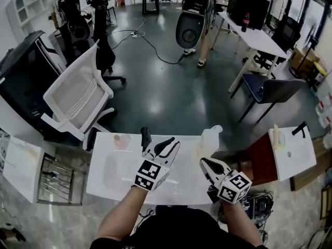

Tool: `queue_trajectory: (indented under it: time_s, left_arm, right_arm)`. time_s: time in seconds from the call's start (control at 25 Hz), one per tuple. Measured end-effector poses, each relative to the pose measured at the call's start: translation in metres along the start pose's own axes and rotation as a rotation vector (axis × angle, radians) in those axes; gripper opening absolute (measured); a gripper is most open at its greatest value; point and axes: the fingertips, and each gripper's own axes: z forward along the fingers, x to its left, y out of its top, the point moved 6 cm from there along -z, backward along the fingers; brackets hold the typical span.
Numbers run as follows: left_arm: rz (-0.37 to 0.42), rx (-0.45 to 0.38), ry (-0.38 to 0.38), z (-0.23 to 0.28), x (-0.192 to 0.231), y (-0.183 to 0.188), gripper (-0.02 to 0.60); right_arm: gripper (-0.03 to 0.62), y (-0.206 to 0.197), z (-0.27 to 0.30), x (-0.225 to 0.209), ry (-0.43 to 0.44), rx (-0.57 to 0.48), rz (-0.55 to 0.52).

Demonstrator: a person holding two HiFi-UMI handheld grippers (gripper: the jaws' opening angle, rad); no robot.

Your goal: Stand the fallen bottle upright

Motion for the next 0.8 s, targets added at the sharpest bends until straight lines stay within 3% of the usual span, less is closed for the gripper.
queue_trajectory:
  time_s: [0.16, 0.32, 0.64, 0.8]
  left_arm:
    - [-0.019, -0.012, 0.085, -0.042, 0.015, -0.008, 0.044]
    - [0.027, -0.011, 0.192, -0.075, 0.027, -0.018, 0.021]
    - [-0.092, -0.024, 0.217, -0.115, 0.039, -0.036, 0.018]
    - [-0.100, 0.003, 0.244, -0.121, 0.041, -0.037, 0.018]
  right_arm:
    - [0.012, 0.005, 0.009, 0.027, 0.019, 0.004, -0.058]
    - [0.012, 0.008, 0.014, 0.050, -0.026, 0.031, -0.193]
    - [0.011, 0.030, 0.006, 0.077, -0.068, -0.043, -0.258]
    - [0.011, 0.040, 0.004, 0.070, -0.084, -0.093, -0.278]
